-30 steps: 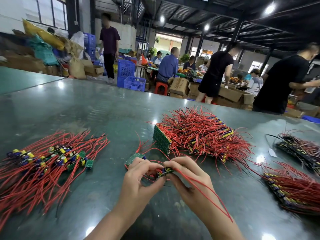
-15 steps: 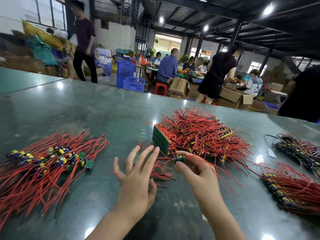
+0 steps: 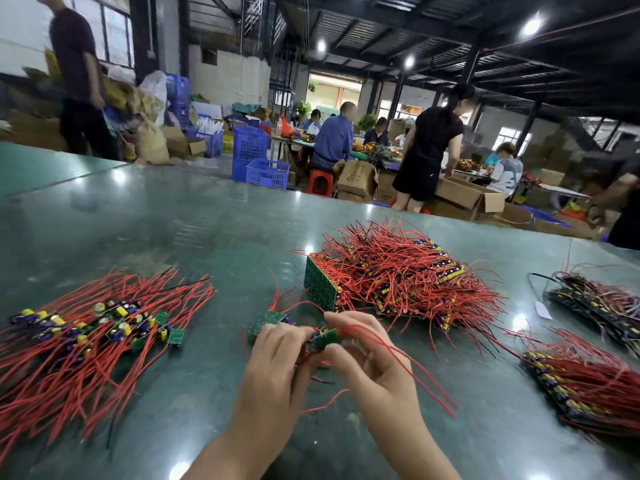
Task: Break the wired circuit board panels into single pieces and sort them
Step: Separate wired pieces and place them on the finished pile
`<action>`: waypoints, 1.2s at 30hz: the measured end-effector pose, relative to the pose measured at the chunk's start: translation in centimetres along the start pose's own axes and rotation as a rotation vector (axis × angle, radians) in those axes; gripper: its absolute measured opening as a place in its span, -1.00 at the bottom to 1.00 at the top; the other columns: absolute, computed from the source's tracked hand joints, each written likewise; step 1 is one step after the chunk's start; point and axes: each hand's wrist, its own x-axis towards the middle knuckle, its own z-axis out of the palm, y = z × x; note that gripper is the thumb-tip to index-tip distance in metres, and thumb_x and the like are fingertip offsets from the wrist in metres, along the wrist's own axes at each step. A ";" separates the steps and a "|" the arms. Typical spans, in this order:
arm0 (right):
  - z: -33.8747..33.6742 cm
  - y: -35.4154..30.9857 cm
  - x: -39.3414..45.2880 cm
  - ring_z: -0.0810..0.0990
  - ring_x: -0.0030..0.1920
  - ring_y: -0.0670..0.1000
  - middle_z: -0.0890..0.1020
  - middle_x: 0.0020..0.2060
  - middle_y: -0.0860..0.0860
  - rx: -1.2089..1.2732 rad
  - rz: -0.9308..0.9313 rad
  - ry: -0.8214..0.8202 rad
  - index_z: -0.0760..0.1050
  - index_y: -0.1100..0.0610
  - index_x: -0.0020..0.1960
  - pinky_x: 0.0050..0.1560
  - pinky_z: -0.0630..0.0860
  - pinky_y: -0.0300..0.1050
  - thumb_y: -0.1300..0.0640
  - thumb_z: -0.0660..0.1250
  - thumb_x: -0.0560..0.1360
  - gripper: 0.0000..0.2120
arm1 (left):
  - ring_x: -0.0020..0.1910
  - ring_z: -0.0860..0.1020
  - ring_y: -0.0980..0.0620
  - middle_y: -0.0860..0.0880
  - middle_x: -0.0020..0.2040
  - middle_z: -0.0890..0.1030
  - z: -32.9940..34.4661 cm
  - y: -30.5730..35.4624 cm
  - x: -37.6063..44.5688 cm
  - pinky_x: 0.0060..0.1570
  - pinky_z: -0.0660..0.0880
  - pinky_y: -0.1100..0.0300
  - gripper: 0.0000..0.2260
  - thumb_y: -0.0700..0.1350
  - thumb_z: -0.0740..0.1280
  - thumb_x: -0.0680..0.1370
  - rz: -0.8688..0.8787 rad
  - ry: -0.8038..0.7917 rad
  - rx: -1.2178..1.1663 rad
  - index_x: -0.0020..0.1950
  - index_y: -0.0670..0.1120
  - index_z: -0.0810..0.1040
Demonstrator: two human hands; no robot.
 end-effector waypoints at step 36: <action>-3.7 -0.1 1.7 0.52 -0.37 -0.11 0.57 -0.41 -0.01 0.152 0.270 -0.045 0.56 -0.04 -0.22 -0.30 0.45 -0.35 0.24 0.51 0.20 -0.74 | -0.51 0.31 0.11 0.03 -0.47 0.37 -1.3 -0.7 0.5 -0.51 0.17 0.25 -0.69 0.25 0.24 0.44 -0.204 -0.143 0.107 -0.24 0.02 0.38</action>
